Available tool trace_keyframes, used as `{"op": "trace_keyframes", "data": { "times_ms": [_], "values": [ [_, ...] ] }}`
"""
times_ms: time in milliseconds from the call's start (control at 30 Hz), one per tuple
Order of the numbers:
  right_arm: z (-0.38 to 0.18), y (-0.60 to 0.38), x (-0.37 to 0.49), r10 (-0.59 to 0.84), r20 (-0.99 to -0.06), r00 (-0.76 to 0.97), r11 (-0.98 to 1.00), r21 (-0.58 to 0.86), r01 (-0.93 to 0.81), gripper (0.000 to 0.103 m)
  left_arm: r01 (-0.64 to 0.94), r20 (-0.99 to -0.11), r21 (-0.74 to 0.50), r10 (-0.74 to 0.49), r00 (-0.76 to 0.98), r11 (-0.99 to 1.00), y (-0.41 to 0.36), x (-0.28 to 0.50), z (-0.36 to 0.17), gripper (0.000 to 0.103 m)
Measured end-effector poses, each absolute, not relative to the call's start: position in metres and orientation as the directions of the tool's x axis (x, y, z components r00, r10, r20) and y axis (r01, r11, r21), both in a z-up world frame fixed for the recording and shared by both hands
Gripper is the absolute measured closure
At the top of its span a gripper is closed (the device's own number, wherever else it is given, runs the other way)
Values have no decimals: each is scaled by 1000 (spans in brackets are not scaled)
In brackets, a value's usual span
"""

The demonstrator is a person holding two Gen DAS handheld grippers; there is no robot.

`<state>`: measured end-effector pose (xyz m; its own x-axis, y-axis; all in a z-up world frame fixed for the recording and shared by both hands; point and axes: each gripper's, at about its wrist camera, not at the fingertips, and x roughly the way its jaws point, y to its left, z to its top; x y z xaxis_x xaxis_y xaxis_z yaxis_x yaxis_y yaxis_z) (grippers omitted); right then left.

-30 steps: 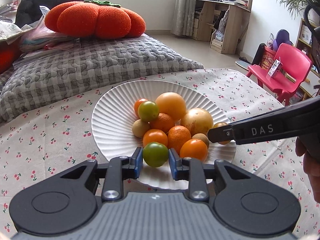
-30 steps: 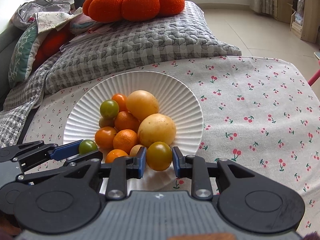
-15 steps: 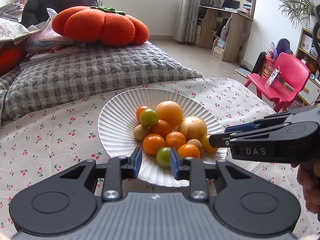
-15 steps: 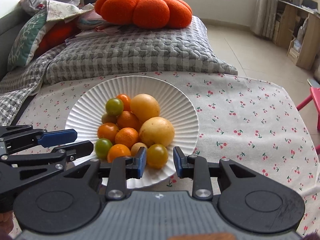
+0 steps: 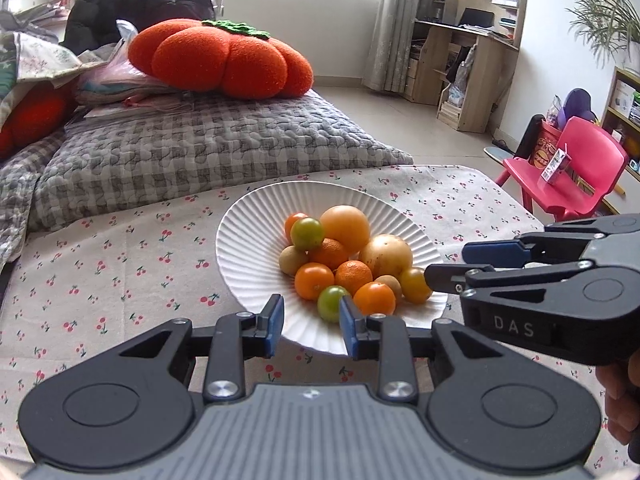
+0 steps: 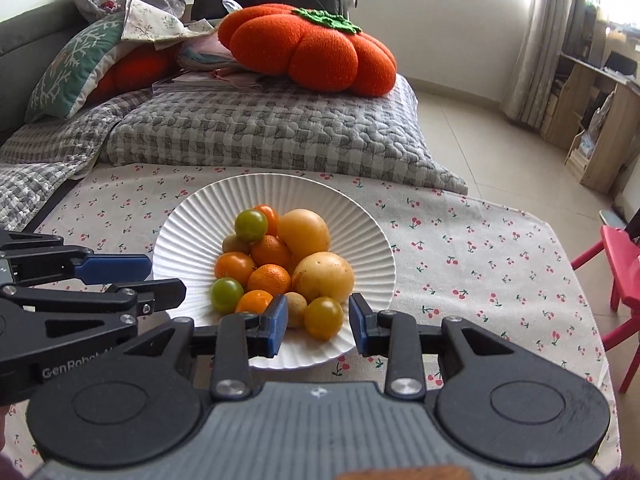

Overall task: Organize fruits
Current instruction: 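Lower both tomatoes into the white bowl and open both grippers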

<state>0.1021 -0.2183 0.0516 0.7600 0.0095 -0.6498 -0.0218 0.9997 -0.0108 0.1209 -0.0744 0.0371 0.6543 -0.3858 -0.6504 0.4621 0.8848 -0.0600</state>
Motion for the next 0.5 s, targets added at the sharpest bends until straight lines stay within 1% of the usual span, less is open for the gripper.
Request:
{"op": "trace_keyframes", "data": {
  "times_ms": [200,500],
  "values": [
    [55,-215,92,18,-647,763,999,-12,-33,63,429,-666,-72,-363,651,901,-65,109,40,89],
    [54,-213,72,6,-645,764,999,-32,-34,60,407,-693,-124,-373,617,905,-49,86,35,82]
  ]
}}
